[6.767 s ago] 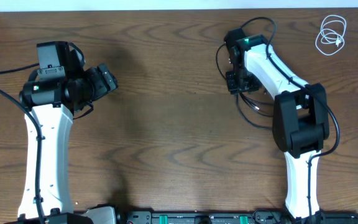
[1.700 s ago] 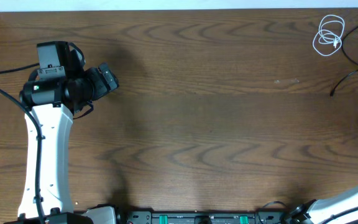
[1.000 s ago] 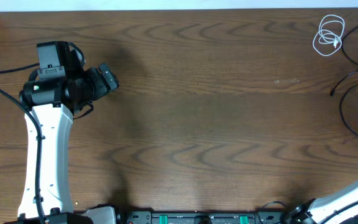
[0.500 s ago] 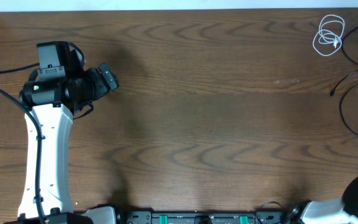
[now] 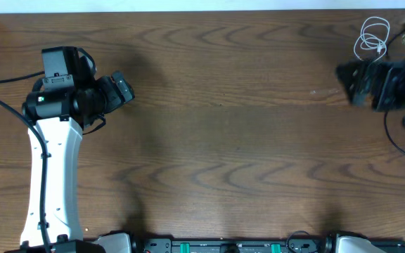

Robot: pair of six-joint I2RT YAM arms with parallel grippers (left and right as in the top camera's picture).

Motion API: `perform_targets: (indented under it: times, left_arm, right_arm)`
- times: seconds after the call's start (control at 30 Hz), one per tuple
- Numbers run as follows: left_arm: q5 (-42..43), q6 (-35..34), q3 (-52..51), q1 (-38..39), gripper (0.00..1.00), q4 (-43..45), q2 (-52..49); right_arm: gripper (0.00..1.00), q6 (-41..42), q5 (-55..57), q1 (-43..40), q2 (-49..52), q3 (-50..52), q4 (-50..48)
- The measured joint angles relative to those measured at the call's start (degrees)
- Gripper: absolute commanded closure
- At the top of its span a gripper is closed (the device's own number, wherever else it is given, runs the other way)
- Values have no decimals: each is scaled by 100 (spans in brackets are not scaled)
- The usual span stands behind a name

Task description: Untangle cables

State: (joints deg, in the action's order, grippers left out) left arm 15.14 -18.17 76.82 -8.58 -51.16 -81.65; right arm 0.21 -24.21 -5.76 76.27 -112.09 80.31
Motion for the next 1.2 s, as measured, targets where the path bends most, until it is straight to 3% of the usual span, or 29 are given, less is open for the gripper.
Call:
perform_targets:
  times: [0.3,0.6,0.83,1.2]
  left_arm:
    - [0,0,0,0,3,0,0]
    - [0,0,0,0,2,0,0]
    - [0,-2,0,0,2,2,0]
    - [2,-2,0,0,2,4,0]
  right_arm:
    - [1,-68,212,96,-33,0,1128]
    - [1,-85,328,98,-31,9,883]
    - [1,-393,516,164,-234,754,-367]
    - [1,-603,745,258,-2660,4413,-3886]
